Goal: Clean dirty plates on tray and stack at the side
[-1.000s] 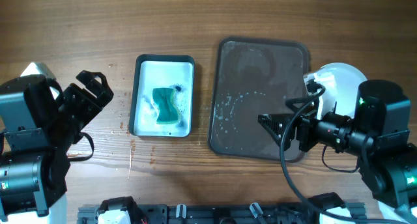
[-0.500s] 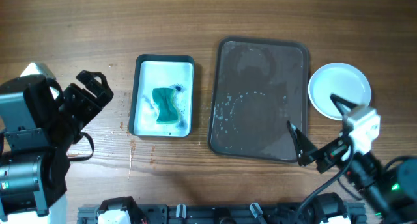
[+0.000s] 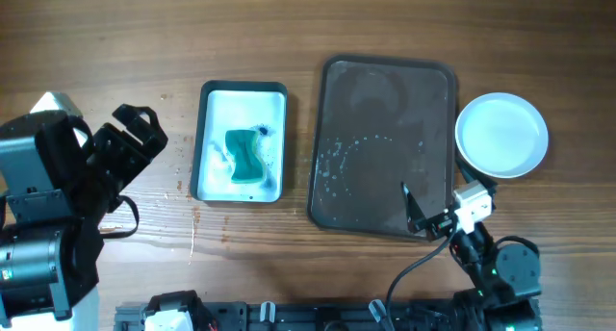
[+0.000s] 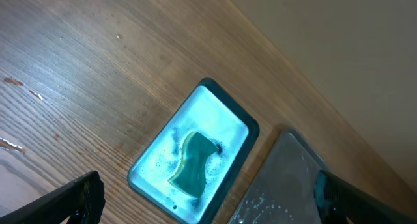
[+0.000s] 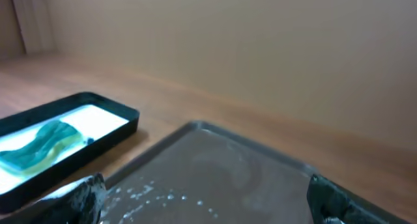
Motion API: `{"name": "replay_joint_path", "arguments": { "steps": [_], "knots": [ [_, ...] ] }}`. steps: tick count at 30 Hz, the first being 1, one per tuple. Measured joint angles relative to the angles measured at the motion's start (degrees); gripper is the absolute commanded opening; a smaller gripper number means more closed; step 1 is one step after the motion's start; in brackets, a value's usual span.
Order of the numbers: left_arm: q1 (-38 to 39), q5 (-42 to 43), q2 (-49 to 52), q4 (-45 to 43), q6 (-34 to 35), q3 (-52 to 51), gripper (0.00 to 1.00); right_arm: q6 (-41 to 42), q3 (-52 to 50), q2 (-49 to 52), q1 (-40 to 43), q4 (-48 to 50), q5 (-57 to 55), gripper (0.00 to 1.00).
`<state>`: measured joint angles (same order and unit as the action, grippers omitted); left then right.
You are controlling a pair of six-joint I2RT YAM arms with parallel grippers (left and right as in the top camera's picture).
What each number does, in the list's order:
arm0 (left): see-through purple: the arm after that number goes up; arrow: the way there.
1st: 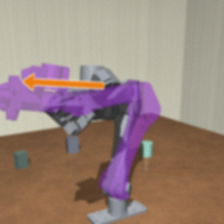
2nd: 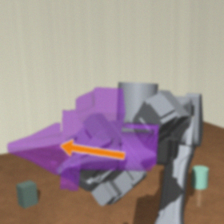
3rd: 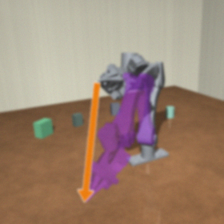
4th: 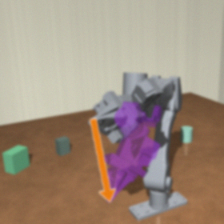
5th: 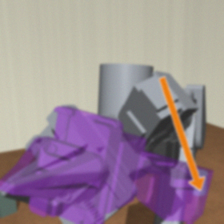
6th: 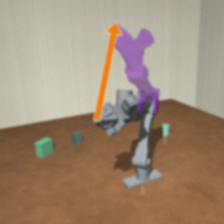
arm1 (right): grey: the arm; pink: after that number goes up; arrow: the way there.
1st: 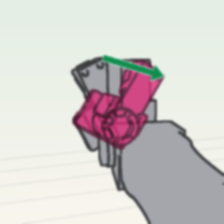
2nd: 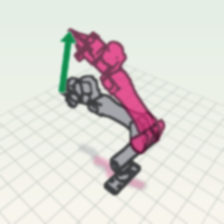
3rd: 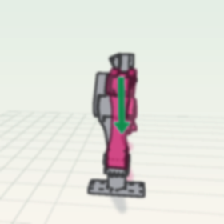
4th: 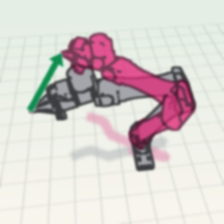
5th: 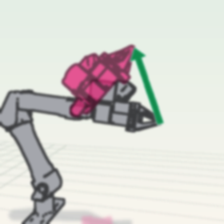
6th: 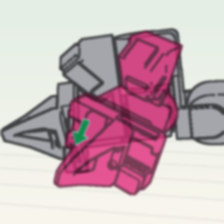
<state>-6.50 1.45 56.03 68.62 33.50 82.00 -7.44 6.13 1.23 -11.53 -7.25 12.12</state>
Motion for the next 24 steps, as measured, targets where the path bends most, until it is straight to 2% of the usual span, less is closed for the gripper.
{"name": "replay_joint_path", "arguments": {
  "steps": [5, 24],
  "knots": [
    [0.00, 0.00, 0.00, 0.00, 0.00, 0.00, 1.00, 0.04, -5.53, -0.13, 0.00, 7.65, 0.00, 1.00],
    [0.00, 0.00, 0.00, 0.00, 0.00, 0.00, 1.00, 0.04, -5.68, -0.13, 0.00, 7.98, 0.00, 1.00]
  ]
}}
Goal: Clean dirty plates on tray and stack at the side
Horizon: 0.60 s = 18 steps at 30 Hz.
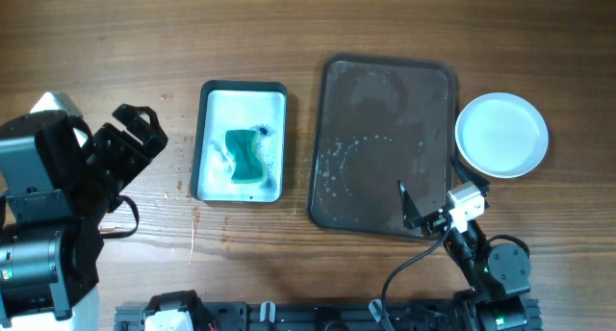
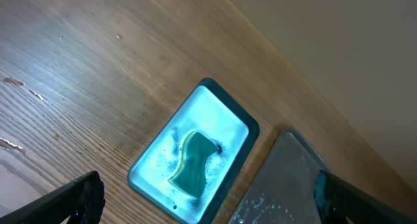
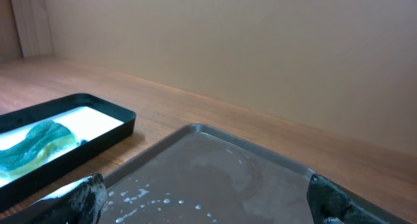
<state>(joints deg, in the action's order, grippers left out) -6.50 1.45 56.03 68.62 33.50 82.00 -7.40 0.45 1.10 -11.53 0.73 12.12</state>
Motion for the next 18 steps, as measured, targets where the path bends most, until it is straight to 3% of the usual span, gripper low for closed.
{"name": "replay_joint_path", "arguments": {
  "steps": [7, 12, 14, 18],
  "knots": [
    [0.15, -0.31, 0.00, 0.00, -0.13, 0.00, 1.00, 0.00, 0.00, 0.00, 0.00, 0.00, 0.00, 1.00],
    [2.12, -5.33, -0.98, -0.37, -2.93, -0.52, 1.00, 0.00, 0.00, 0.00, 0.00, 0.00, 0.00, 1.00],
    [2.40, -5.66, -3.69, -9.07, -3.74, -3.45, 1.00, 0.00, 0.00, 0.00, 0.00, 0.00, 0.00, 1.00],
    [3.50, -3.65, -13.66, -32.85, -4.94, -19.41, 1.00, -0.02, -0.02, -0.02, 0.00, 0.07, -0.02, 1.00]
  ]
}}
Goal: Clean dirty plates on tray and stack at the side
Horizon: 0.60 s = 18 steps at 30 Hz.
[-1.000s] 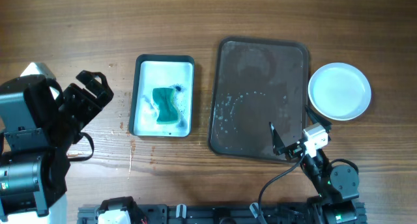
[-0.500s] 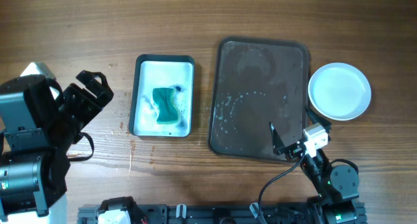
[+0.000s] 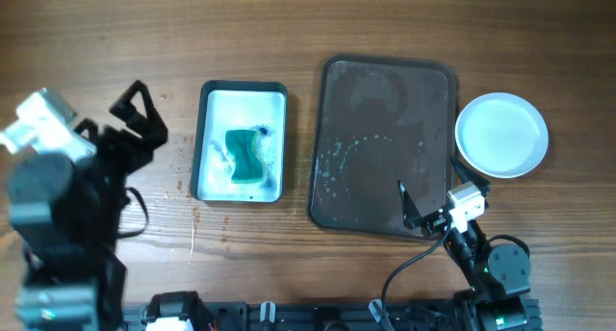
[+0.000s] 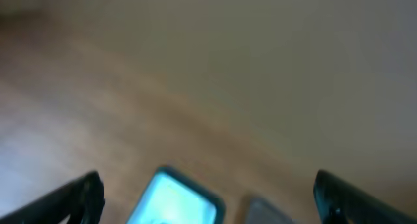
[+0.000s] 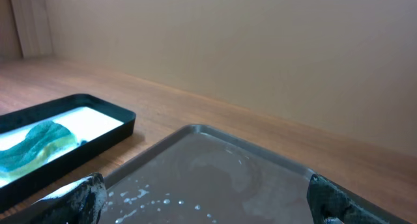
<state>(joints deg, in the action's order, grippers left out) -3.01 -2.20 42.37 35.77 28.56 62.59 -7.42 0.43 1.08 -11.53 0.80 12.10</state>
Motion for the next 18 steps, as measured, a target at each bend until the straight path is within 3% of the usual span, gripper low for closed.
{"name": "replay_joint_path", "arguments": {
  "steps": [4, 7, 14, 18],
  "knots": [
    [0.50, 3.63, -10.34, -19.34, -0.50, -18.71, 1.00, 0.02, 0.00, 0.00, 0.00, 0.02, -0.15, 1.00],
    [0.50, 5.60, -18.23, -27.54, -0.48, -32.22, 1.00, 0.00, -0.02, 0.00, 0.00, 0.07, -0.17, 1.00],
    [0.55, 6.86, -40.13, -35.67, -0.42, -54.31, 1.00, 0.02, -0.02, -0.13, 0.00, 0.07, -0.17, 1.00],
    [1.81, 7.08, -41.38, -36.85, 0.70, -58.97, 1.00, 0.02, -0.02, -0.13, 0.00, 0.09, -0.17, 1.00]
  ]
}}
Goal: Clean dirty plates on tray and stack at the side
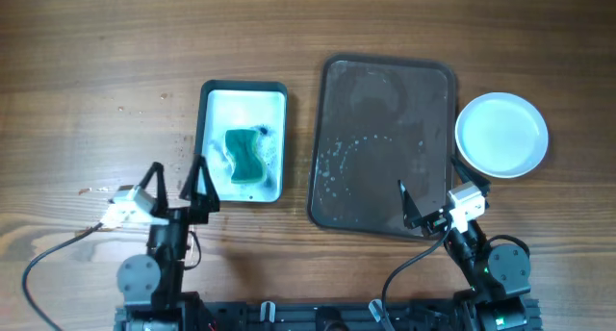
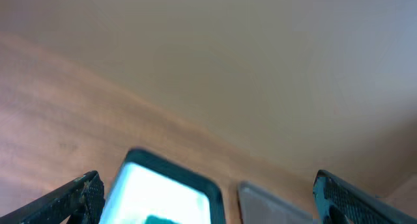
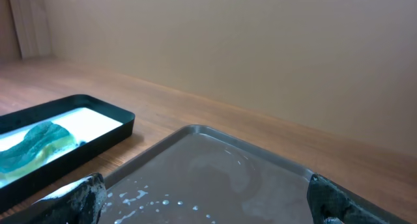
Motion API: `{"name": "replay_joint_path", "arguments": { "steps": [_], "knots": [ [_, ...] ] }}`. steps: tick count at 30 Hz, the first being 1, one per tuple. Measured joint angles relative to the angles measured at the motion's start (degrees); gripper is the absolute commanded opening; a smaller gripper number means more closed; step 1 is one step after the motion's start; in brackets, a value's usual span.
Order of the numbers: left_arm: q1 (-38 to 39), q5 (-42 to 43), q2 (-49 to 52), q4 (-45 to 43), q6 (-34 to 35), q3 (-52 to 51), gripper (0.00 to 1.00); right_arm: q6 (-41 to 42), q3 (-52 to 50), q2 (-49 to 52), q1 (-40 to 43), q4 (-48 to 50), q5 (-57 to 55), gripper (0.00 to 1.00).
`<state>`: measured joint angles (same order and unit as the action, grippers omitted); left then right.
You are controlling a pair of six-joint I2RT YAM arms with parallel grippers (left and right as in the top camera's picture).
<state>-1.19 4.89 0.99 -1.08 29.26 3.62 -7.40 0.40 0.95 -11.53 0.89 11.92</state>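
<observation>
The dark tray (image 1: 385, 90) carries only water drops and foam flecks, with no plate on it. A white plate (image 1: 500, 134) sits on the table just right of the tray. My right gripper (image 1: 430, 212) is low at the tray's front right corner, open and empty; the right wrist view shows the tray (image 3: 215, 178) between its fingers (image 3: 81, 198). My left gripper (image 1: 177, 185) is low at the front, just before the basin, open and empty. Its wrist view looks over the basin (image 2: 166, 191) and the tray's corner (image 2: 260, 204).
A black-rimmed basin (image 1: 205, 139) of soapy water stands left of the tray, with a green sponge (image 1: 245, 156) lying in it. In the right wrist view the basin and sponge (image 3: 32, 149) show at the left. Bare wooden table (image 1: 96, 62) extends left and behind.
My left arm was raised at the table's left edge. It is now folded low at the front edge, just before the basin. The right arm, plate, tray and sponge have not moved.
At first my left arm stood raised at the left, looking down on the basin, and my right gripper sat at the tray's front corner. The right gripper then drew back slightly and stayed. The left wrist view tilted up, and the arm is now low at the front.
</observation>
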Motion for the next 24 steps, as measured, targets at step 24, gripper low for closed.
{"name": "replay_joint_path", "arguments": {
  "steps": [24],
  "knots": [
    [2.43, 0.17, -0.22, 4.70, 1.03, -3.08, 1.00, 0.00, 0.00, -0.04, 0.00, 0.00, 0.00, 1.00]
  ]
}}
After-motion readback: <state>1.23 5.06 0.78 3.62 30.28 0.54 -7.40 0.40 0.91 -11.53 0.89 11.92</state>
